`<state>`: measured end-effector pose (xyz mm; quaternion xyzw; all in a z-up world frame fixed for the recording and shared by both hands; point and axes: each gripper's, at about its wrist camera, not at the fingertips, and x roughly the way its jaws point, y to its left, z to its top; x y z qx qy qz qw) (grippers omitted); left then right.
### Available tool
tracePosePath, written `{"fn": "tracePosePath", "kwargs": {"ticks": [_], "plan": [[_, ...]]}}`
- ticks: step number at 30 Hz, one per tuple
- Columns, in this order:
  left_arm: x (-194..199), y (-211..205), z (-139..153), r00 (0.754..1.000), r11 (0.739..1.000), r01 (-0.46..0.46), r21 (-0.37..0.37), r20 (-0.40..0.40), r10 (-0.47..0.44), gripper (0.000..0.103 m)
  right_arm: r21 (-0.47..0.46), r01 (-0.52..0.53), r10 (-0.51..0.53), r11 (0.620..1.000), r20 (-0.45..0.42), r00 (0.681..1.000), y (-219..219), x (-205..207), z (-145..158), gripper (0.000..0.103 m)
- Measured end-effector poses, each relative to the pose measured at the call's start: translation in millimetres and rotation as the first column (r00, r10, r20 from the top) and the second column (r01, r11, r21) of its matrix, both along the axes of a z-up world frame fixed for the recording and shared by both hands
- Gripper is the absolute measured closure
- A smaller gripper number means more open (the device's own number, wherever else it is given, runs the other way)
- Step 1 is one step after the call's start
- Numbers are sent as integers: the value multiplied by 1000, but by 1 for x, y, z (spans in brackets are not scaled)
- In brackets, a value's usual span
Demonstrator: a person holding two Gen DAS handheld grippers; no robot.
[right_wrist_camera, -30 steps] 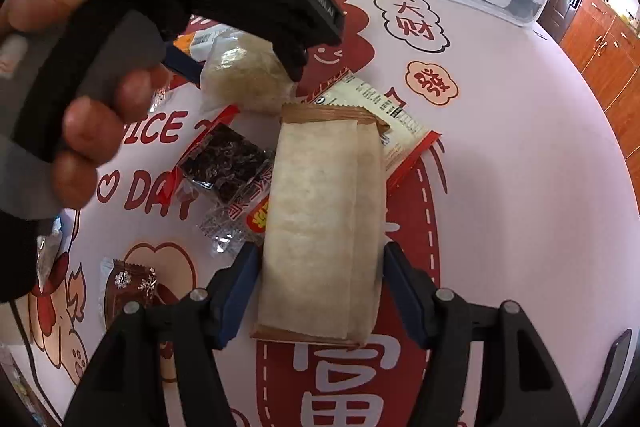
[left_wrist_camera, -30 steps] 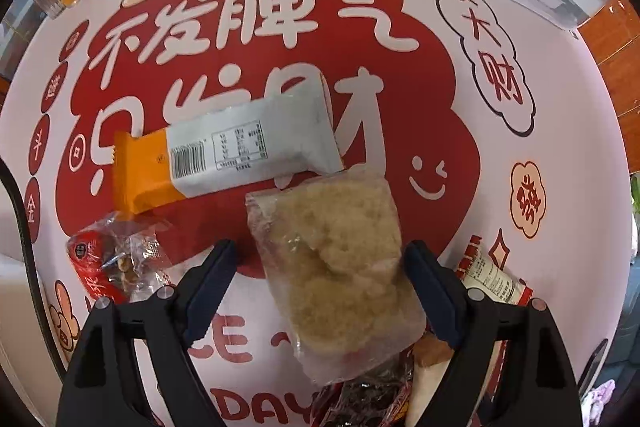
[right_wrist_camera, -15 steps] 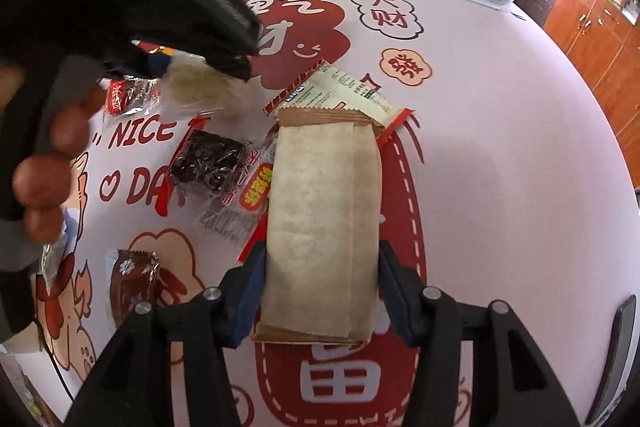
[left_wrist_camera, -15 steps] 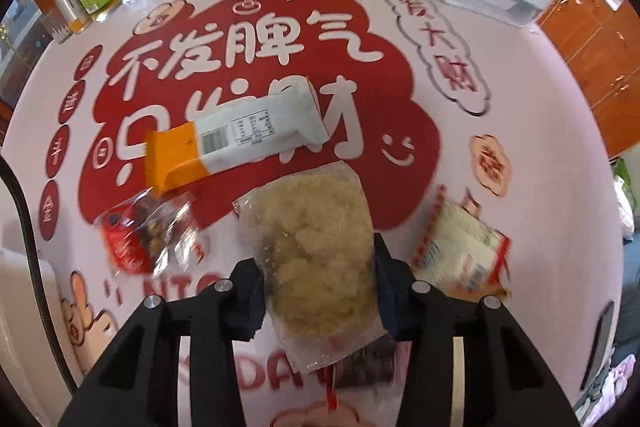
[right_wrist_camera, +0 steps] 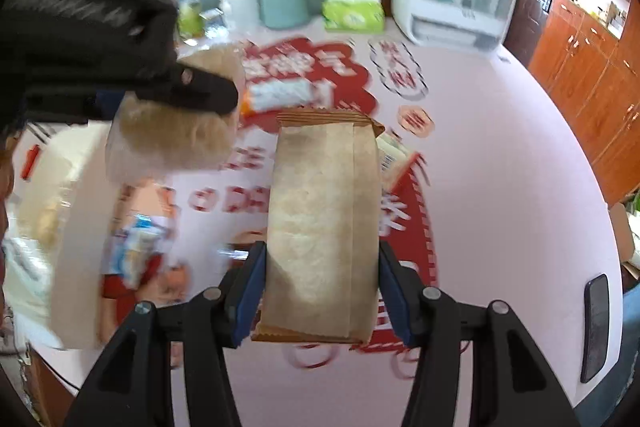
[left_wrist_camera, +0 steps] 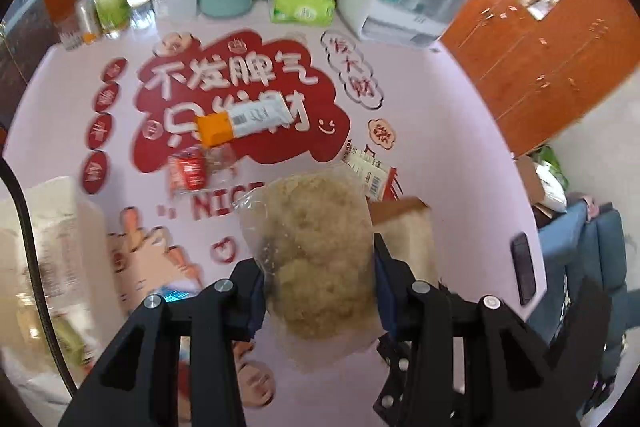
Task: Organize snacks
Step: 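Carry the floss bag and the kraft bread bag over the white tray with both tools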
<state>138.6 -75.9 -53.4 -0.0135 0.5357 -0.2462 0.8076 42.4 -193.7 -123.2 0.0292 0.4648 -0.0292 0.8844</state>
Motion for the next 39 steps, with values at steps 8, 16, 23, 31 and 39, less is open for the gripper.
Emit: {"fn": "tracePosePath", "kwargs": {"ticks": [8, 16, 23, 31, 39], "plan": [[-63, 146, 45, 986, 993, -101, 57, 142, 92, 60, 67, -189, 183, 980, 89, 979, 104, -19, 54, 49], [-105, 298, 38, 949, 943, -295, 152, 165, 270, 60, 60, -421, 417, 905, 70, 906, 230, -32, 58, 49], [-127, 379, 22, 917, 906, -389, 168, 168, 362, 60, 15, -673, 673, 739, -30, 739, 329, -55, 48, 49], [-131, 398, -7, 927, 911, -373, 176, 115, 357, 60, 103, -706, 710, 701, -198, 676, 376, -39, 9, 49], [-107, 377, -28, 951, 931, -310, 191, 75, 302, 59, 36, -444, 440, 895, -228, 869, 346, 33, -15, 49]]}}
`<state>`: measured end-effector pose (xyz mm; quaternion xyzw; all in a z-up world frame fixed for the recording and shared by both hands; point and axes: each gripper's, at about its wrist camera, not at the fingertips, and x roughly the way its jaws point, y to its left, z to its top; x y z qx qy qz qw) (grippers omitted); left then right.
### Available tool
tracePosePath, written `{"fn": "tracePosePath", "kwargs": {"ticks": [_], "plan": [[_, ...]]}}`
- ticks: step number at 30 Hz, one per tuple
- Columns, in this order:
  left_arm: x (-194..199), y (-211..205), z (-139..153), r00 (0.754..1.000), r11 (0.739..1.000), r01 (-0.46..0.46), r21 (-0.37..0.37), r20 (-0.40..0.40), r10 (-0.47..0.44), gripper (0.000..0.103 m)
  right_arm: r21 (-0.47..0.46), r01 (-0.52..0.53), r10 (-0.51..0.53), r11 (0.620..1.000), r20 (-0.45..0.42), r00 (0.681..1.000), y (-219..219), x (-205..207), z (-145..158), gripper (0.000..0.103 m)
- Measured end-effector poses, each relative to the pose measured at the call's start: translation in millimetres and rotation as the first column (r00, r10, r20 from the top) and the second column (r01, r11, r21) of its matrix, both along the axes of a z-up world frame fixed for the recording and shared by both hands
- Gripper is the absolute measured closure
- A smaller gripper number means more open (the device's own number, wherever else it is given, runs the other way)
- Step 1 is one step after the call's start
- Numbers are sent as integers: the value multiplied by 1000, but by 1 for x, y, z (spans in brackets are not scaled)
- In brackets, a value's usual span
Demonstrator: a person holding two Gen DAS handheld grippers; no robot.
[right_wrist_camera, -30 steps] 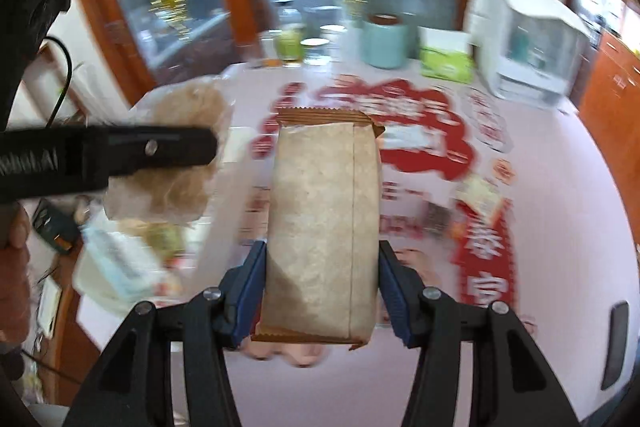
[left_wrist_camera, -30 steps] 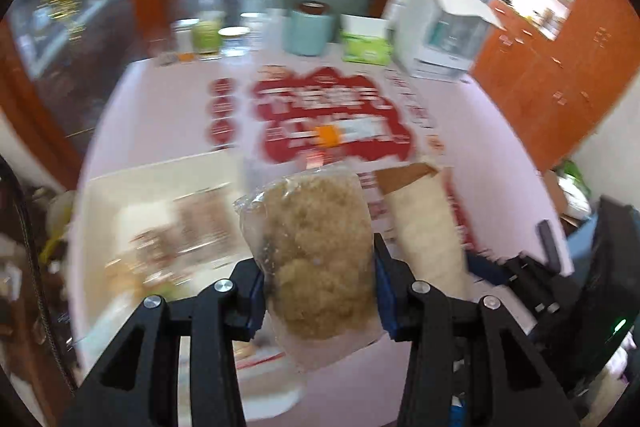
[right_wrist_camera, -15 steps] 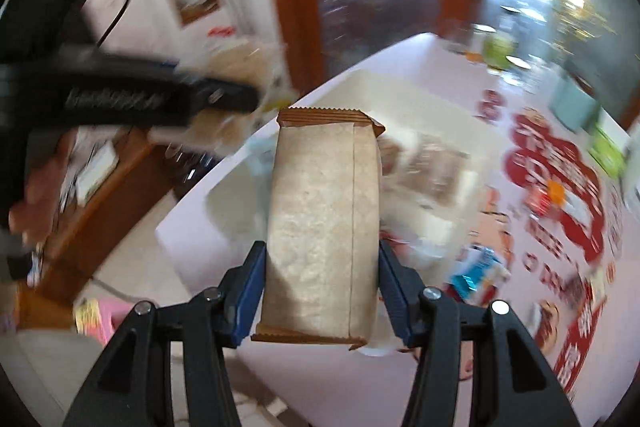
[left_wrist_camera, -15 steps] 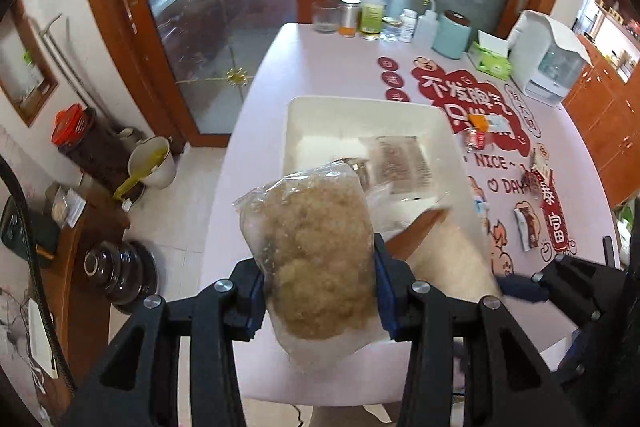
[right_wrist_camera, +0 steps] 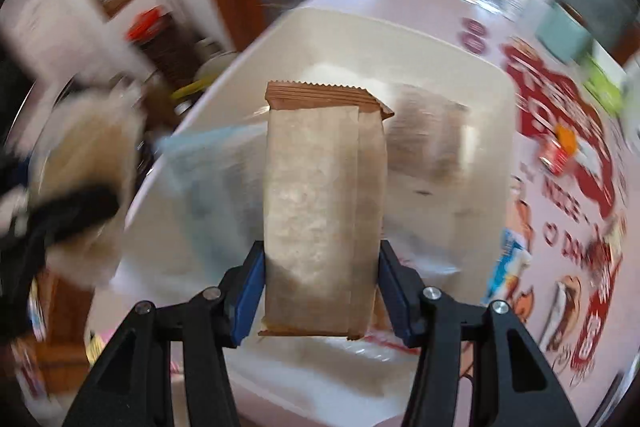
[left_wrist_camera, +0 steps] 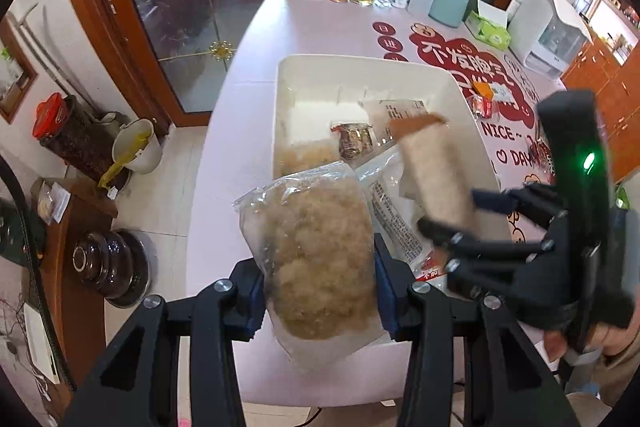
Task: Organize snacks
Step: 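Carry the floss bag and the kraft bread bag over the white tray with both tools, then open the left tool to drop the floss bag while the right tool releases the bread bag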
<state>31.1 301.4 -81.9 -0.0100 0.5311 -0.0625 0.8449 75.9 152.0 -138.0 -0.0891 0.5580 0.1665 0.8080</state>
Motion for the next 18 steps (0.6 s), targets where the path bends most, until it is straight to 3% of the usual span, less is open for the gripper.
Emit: {"fn": "tracePosePath", "kwargs": {"ticks": [8, 10, 18], "plan": [[38, -33, -40, 997, 996, 70, 57, -45, -67, 59, -35, 58, -53, 998, 120, 991, -24, 0, 27, 49], [48, -41, -47, 995, 995, 86, 56, -47, -83, 59, -43, 59, -53, 997, 138, 989, -27, 1, 29, 58], [91, -67, -83, 989, 992, 122, 26, -82, -120, 58, -98, 75, -61, 992, 140, 988, -38, 2, 27, 60]]}}
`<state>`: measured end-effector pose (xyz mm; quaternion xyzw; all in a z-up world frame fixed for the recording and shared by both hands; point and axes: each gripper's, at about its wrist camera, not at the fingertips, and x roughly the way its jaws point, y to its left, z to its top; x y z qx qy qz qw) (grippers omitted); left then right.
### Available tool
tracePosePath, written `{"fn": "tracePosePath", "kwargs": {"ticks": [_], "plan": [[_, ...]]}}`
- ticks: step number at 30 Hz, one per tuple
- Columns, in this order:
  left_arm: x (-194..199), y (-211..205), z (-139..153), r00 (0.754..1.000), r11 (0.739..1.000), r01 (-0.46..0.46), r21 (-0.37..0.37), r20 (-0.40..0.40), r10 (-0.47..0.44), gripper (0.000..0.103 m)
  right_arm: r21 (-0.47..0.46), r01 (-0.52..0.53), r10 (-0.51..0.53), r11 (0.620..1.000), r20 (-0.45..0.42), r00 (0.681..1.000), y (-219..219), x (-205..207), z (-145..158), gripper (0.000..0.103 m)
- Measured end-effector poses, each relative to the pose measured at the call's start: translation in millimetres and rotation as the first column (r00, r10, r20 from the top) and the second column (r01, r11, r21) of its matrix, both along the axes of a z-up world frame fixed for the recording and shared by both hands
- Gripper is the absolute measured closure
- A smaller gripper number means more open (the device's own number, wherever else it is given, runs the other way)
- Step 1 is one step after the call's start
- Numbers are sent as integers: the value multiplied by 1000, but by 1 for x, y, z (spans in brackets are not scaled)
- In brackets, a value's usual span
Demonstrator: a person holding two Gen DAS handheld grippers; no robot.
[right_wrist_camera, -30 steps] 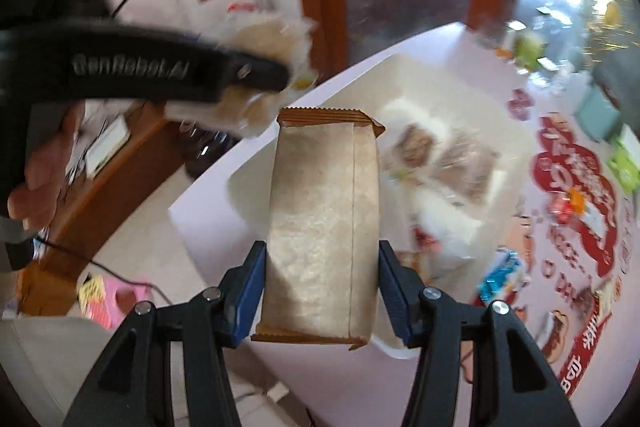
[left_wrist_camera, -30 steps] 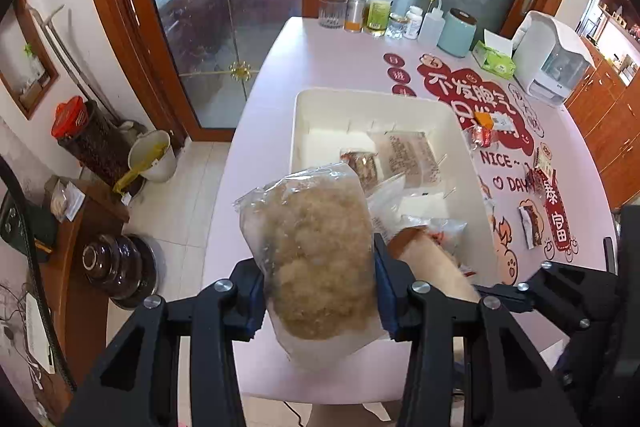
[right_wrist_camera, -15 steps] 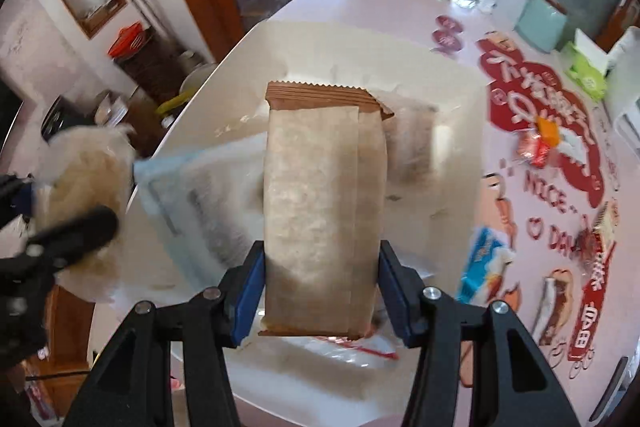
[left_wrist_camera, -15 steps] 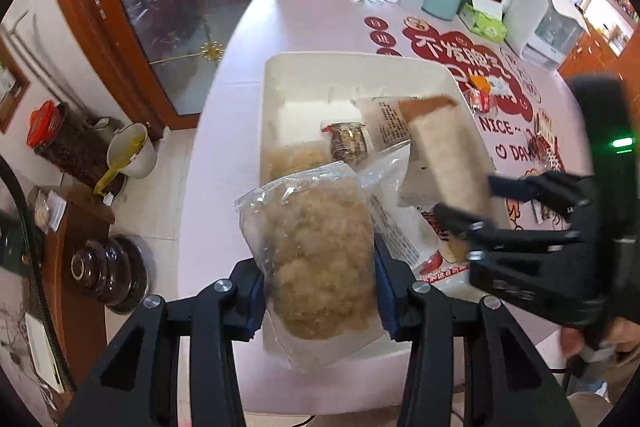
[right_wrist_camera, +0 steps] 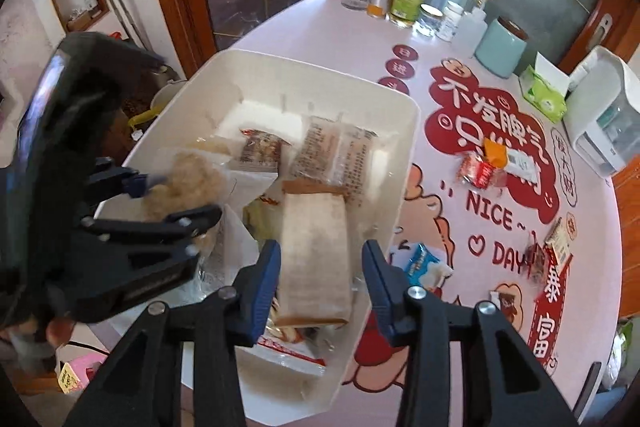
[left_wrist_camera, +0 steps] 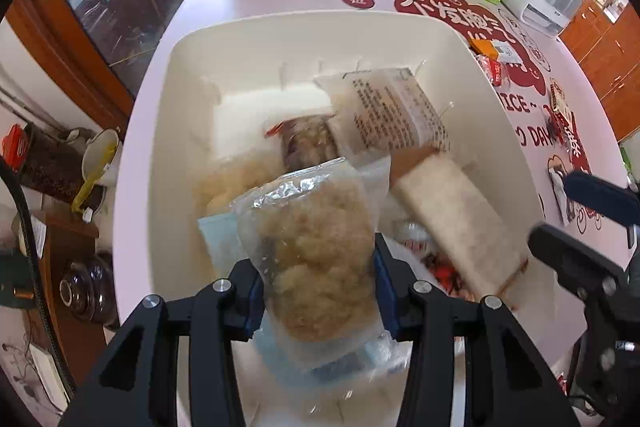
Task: Organize snacks
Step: 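Open the left tool to drop the floss bag while the right tool releases the bread bag, then move both open tools from the tray back to the remaining snacks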
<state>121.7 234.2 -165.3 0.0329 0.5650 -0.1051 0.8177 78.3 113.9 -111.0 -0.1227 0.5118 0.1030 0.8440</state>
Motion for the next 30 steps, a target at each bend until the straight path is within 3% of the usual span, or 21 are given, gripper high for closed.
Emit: {"fn": "tracePosePath", "kwargs": {"ticks": [3, 8, 11, 21, 30], "plan": [[10, -6, 2, 1000, 1000, 11, -9, 11, -11, 54, 10, 31, -31, 999, -11, 999, -10, 3, -1, 60], [16, -10, 11, 1000, 1000, 7, -24, 24, -6, 18, 17, 66, -66, 998, -13, 998, -19, 9, -2, 60], [16, -9, 18, 1000, 999, 10, -31, 22, -9, 13, 36, 82, -82, 996, -15, 997, -20, 12, -3, 60], [9, -1, 41, 1000, 998, -17, -58, 7, 17, 12, 67, 99, -98, 993, -11, 995, -20, 8, 0, 59], [-19, -7, 82, 997, 996, -9, -88, 82, 16, 11, 89, 108, -111, 990, 36, 993, -30, -17, 18, 59]]}}
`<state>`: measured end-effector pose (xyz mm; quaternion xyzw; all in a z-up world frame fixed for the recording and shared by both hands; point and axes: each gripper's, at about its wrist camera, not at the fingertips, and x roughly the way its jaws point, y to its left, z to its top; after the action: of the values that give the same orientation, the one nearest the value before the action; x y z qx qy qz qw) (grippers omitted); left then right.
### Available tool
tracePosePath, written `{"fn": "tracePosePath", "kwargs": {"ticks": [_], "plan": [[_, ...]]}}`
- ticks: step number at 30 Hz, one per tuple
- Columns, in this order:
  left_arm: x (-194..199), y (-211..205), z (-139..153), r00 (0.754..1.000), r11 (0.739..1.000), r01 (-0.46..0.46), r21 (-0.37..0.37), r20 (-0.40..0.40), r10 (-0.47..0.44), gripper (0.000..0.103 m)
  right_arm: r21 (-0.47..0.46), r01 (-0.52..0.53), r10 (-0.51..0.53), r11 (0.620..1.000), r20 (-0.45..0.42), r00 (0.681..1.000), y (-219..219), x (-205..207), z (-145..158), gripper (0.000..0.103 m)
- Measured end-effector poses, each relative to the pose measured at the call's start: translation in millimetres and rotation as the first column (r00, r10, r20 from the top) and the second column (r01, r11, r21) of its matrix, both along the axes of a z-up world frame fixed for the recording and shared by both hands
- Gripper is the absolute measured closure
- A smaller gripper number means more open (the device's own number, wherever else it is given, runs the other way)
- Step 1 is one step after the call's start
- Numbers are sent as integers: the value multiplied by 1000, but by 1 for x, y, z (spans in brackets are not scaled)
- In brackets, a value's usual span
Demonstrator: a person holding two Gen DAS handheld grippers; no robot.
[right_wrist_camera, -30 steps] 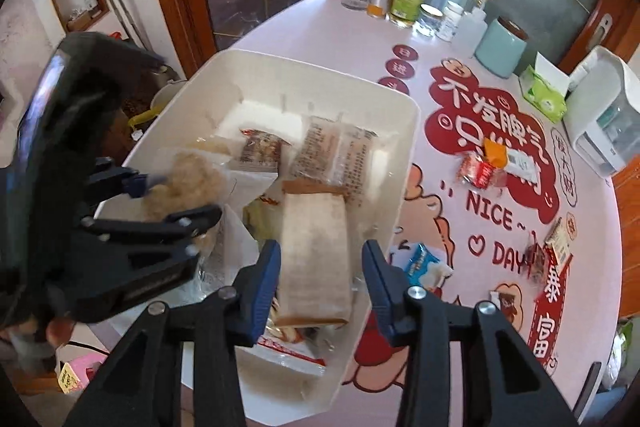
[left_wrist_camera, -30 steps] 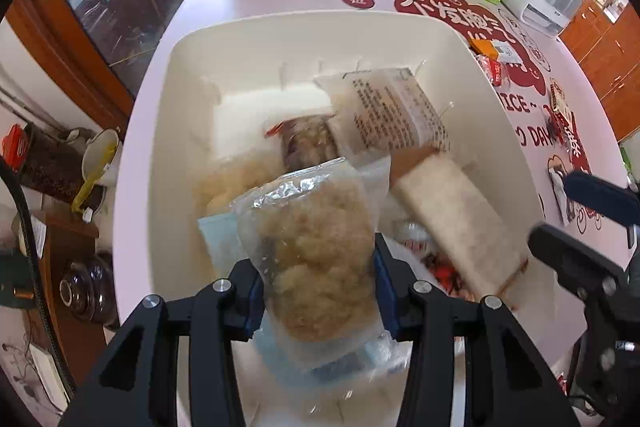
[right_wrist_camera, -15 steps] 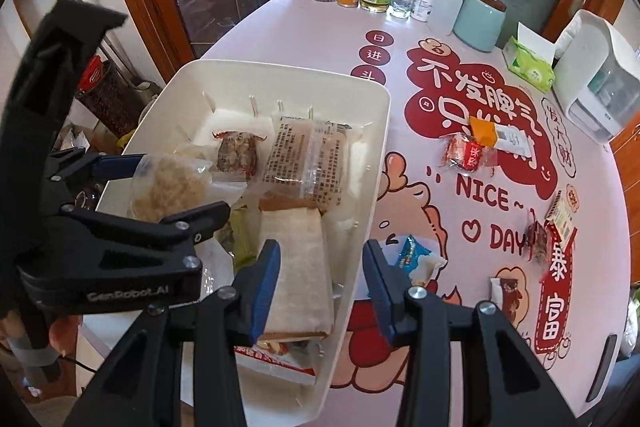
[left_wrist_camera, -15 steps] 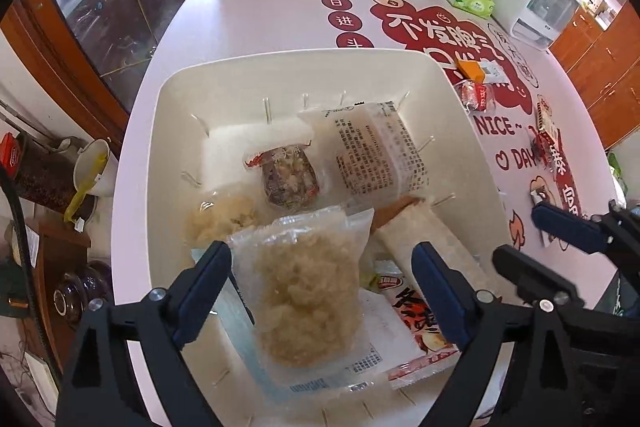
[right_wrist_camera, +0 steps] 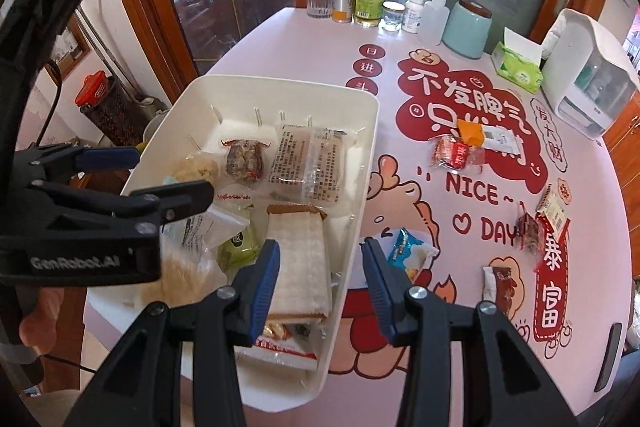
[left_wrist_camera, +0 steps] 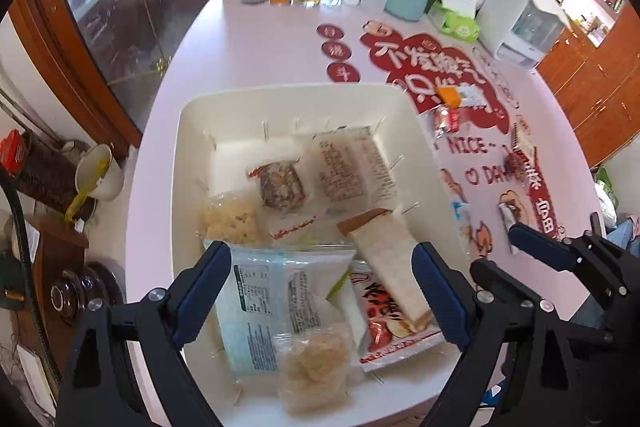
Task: Organize snacks
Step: 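Move both open tools from the tray back to the remaining snacks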
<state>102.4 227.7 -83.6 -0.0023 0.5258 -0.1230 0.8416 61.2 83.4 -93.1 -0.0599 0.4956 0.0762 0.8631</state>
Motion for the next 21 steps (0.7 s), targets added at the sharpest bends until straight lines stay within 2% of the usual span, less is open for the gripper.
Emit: {"fn": "tracePosePath", "kwargs": {"ticks": [4, 11, 15, 21], "plan": [[-15, -8, 24, 999, 1000, 9, -17, 50, -8, 6, 11, 14, -14, 1000, 36, 999, -8, -17, 12, 59], [-38, -36, 61, 990, 996, 77, -35, 120, -72, 5, 39, 47, -51, 998, 110, 993, -29, -46, 42, 58], [-47, -63, 77, 980, 990, 139, -38, 148, -132, 5, 60, 83, -93, 995, 171, 981, -52, -64, 65, 49], [-47, -111, 110, 947, 973, 227, 35, 226, -229, 5, 62, 146, -156, 987, 239, 958, -95, -76, 97, 48]]}}
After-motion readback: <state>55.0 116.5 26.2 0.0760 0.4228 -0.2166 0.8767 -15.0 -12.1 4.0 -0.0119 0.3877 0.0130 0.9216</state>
